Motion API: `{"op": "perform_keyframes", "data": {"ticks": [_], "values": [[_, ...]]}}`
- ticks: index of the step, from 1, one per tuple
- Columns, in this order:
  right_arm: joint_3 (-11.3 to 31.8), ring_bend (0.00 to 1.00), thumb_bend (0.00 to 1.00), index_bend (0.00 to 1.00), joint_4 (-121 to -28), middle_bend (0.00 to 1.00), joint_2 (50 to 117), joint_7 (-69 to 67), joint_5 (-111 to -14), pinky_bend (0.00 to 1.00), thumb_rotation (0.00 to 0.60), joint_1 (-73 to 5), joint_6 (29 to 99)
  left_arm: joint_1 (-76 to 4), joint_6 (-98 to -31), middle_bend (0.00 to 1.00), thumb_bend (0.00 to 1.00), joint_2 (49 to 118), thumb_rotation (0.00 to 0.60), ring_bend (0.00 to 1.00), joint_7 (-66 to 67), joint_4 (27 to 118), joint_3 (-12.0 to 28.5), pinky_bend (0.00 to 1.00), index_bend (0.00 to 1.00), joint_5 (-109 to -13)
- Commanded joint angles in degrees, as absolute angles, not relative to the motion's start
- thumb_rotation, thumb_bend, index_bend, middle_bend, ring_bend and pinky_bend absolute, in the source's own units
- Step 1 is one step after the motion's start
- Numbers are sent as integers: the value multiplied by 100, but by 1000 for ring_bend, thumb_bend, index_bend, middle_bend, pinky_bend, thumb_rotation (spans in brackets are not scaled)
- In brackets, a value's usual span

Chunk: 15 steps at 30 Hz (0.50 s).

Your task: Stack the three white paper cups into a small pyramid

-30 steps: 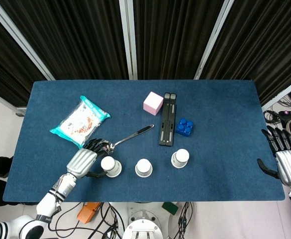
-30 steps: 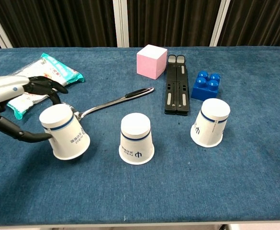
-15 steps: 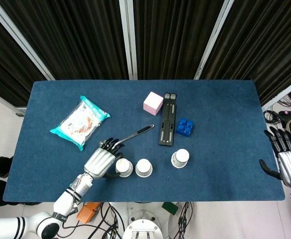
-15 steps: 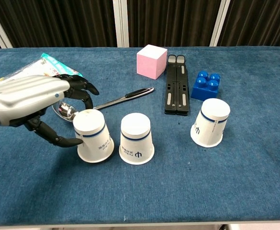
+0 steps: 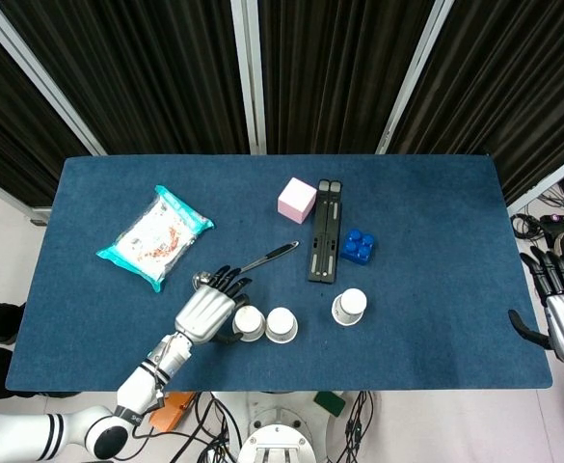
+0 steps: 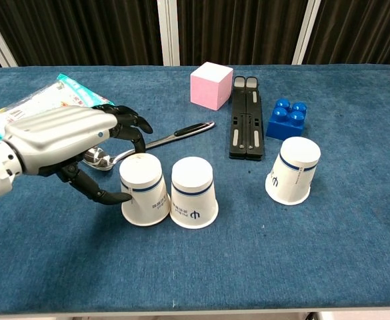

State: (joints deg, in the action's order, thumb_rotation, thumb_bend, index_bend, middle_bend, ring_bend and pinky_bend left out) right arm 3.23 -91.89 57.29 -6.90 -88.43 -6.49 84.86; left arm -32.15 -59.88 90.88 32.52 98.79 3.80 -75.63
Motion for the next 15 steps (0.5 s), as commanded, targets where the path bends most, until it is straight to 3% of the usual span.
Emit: {"op": "perform_keyframes", "data": {"ticks": [1,10,15], "values": [[324,0,443,39,-9174,68,5728,-714,-8841,20,600,-652,8471,-3244,-5979,131,280,9117,513,19,3276,9865,366,0,419,-7521],[309,0,428,30,-9249,68,5738,-588,-8911,14,600,-876,8091,-3229,-6079,113,222,9061,563,18,3284,9913,255,0,236,-7519],[244,0,365,23,-9494,67,5791,-308,-9126,13,600,-1313,7421,-3091,-6352,106,210,8840,572,18,3163,10091,171,0,198,-7681]]}}
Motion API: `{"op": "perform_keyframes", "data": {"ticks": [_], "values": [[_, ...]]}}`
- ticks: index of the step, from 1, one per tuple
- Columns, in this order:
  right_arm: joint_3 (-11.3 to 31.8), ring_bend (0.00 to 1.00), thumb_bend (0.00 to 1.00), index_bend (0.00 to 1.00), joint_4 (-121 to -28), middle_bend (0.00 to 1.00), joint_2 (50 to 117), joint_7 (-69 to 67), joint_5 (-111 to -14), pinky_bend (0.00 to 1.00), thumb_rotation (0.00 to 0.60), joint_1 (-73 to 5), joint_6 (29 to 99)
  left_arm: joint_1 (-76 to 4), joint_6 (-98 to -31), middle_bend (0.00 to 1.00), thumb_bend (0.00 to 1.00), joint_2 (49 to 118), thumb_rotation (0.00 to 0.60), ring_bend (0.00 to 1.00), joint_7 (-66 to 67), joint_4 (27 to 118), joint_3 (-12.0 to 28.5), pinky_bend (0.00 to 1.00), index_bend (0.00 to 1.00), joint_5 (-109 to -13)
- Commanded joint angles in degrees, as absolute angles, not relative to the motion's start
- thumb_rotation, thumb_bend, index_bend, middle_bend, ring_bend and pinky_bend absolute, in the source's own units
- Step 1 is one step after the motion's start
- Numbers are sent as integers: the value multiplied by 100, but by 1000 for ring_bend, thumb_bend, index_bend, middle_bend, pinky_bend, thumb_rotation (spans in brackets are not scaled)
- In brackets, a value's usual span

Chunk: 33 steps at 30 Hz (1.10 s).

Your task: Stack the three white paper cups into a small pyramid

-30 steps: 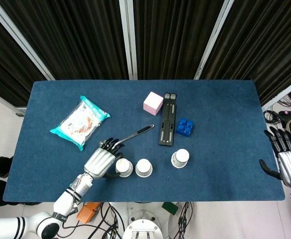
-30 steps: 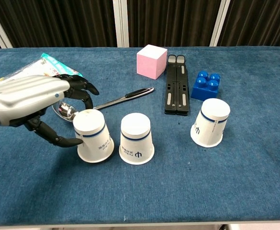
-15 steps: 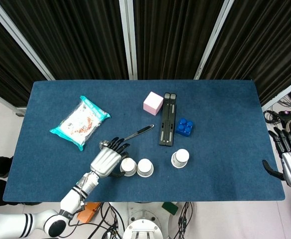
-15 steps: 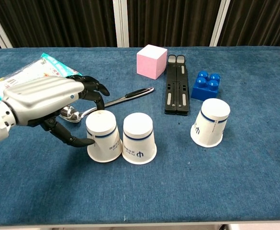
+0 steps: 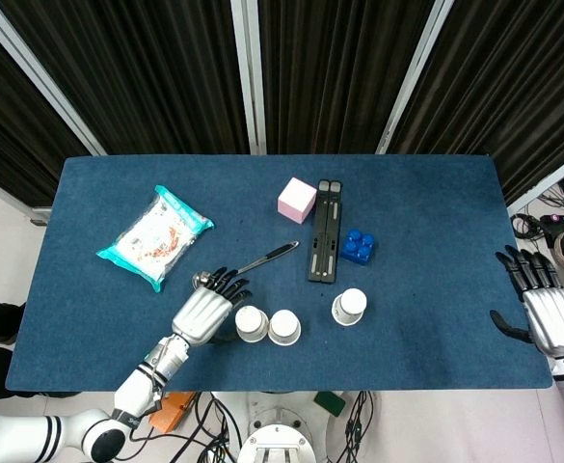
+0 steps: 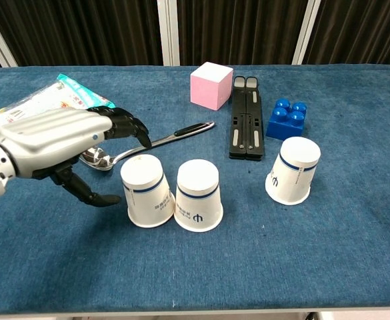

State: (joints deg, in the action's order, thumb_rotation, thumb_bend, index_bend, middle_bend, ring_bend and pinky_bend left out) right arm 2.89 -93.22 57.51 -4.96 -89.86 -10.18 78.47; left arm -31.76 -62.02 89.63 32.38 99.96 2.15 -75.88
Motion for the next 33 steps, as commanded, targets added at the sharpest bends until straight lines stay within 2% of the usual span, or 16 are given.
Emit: {"op": "perform_keyframes", "data": {"ticks": [1,8,14,20,33], "values": [[241,0,361,23,-9542,67,5816,-244,-9153,13,600,-1419,7259,-3046,-6435,106,208,8773,574,17,3130,10127,155,0,195,-7720],[315,0,361,26,-9825,60,6148,83,-9027,16,600,-2465,5617,-2611,-7097,106,198,8126,576,14,2775,10310,52,0,195,-7906],[491,0,361,74,-9875,57,6461,553,-8497,17,600,-3082,4715,-2291,-7473,106,199,7803,593,10,2327,10204,-34,0,195,-8048],[556,0,361,156,-9834,57,6712,849,-8163,18,600,-3466,4293,-2130,-7585,106,198,7817,600,8,1993,9968,-106,0,194,-8209],[551,0,371,304,-9637,56,7196,1198,-7764,20,600,-3906,4055,-1975,-7677,106,200,7800,600,5,1762,9840,-39,0,195,-8315]]}}
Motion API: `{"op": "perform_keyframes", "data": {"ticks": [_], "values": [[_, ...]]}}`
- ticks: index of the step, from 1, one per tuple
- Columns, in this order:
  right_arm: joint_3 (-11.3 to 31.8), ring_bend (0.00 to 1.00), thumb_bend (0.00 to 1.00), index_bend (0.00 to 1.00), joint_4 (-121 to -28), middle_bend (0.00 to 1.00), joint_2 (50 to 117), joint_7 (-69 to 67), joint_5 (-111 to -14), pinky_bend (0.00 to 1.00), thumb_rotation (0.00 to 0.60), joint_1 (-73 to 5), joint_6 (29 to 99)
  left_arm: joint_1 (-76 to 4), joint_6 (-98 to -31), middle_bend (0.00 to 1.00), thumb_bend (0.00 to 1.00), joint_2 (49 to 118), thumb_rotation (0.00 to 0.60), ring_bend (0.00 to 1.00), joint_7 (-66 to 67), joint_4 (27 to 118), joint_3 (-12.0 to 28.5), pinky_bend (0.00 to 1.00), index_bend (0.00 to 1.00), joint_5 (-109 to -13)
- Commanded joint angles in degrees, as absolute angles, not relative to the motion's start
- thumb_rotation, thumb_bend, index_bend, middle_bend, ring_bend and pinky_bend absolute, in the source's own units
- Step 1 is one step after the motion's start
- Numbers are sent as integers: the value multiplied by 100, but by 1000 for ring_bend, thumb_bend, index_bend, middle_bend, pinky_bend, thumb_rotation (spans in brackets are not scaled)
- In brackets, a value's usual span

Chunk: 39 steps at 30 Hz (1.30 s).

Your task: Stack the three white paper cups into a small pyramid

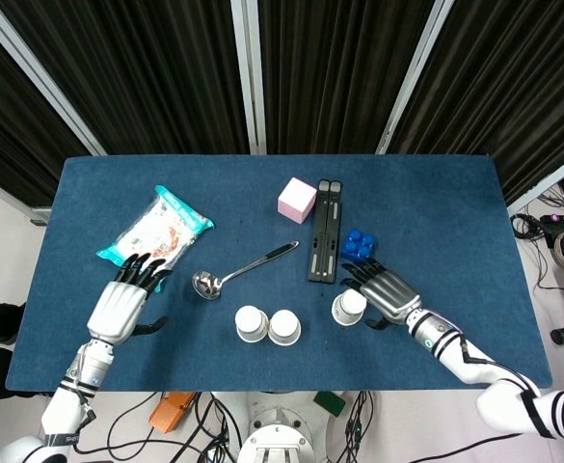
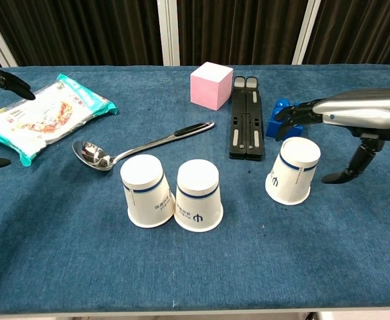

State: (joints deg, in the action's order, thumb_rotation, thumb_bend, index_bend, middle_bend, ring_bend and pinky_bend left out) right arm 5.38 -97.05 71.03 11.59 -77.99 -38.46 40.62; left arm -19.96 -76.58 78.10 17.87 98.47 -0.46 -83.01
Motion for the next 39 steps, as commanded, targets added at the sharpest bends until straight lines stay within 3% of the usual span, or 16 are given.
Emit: {"op": "perform_keyframes", "data": {"ticks": [1,7,17,22,31,39], "values": [[552,0,381,328,-9605,57,7237,1213,-7752,23,600,-3932,4055,-1960,-7687,106,200,7794,600,5,1744,9833,-38,0,195,-8320],[559,0,431,429,-9651,80,7268,1358,-7663,29,600,-4022,4166,-1845,-7779,106,200,7752,600,4,1612,9777,-19,0,195,-8327],[883,0,432,429,-10975,81,6269,1455,-7880,30,600,-4086,4691,-1616,-7977,106,200,7557,600,2,1454,9751,19,0,195,-8291],[1187,0,432,429,-11572,81,6011,1444,-7828,30,600,-4432,4502,-1506,-8065,105,200,7490,600,2,1413,9748,21,0,195,-8283],[1390,0,432,424,-11515,81,6652,2182,-6793,30,600,-5537,3768,-1434,-8010,106,200,7533,600,0,1306,9670,17,0,194,-8300],[1128,0,432,417,-11248,81,7376,3192,-5625,30,600,-6329,3949,-1386,-7941,106,200,7579,600,0,1140,9515,42,0,194,-8261]]}}
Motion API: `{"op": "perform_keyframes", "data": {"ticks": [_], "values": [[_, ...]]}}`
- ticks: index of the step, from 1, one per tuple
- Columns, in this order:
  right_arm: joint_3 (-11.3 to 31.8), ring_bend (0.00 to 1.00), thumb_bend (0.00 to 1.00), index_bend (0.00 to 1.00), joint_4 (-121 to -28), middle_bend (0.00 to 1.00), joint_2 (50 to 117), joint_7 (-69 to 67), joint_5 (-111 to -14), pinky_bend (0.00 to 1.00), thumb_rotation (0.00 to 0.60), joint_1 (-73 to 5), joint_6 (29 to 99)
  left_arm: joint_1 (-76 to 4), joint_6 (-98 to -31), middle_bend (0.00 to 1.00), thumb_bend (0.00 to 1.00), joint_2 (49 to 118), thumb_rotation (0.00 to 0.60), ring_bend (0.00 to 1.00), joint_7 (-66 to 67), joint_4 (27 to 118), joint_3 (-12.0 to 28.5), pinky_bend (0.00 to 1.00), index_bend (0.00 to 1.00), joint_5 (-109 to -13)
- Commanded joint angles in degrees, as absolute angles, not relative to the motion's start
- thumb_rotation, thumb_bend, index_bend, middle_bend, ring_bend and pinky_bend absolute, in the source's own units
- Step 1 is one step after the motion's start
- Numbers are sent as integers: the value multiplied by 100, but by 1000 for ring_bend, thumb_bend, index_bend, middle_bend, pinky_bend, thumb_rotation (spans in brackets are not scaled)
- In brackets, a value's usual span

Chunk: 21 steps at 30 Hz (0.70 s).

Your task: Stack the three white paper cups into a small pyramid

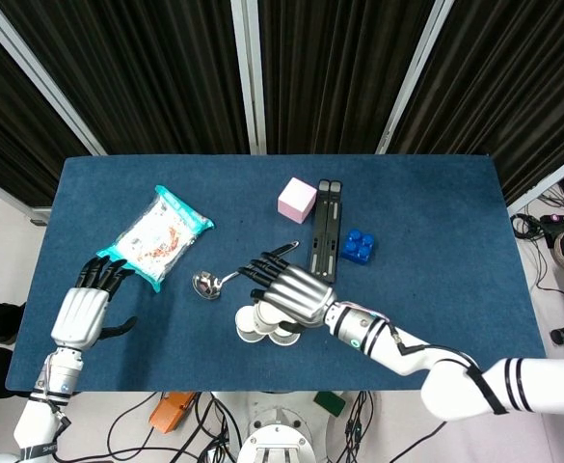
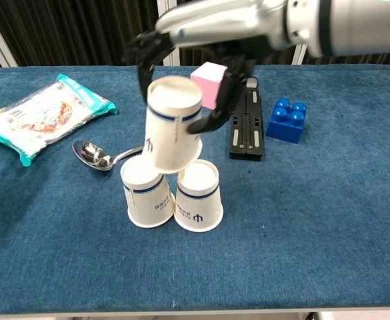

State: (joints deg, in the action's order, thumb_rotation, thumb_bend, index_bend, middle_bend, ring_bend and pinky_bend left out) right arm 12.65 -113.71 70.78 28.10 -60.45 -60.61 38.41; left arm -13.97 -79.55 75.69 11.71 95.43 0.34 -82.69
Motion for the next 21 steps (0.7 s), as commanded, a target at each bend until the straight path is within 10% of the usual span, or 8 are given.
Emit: {"op": "perform_keyframes", "data": {"ticks": [1,21], "values": [[1094,0,432,415,-11241,81,7424,3270,-5525,30,600,-6388,3992,-1381,-7935,106,200,7584,600,0,1122,9500,45,0,194,-8257],[677,0,432,292,-11468,81,7520,3651,-4799,30,600,-6951,4505,-1338,-7835,106,200,7630,600,0,932,9344,121,0,194,-8247]]}}
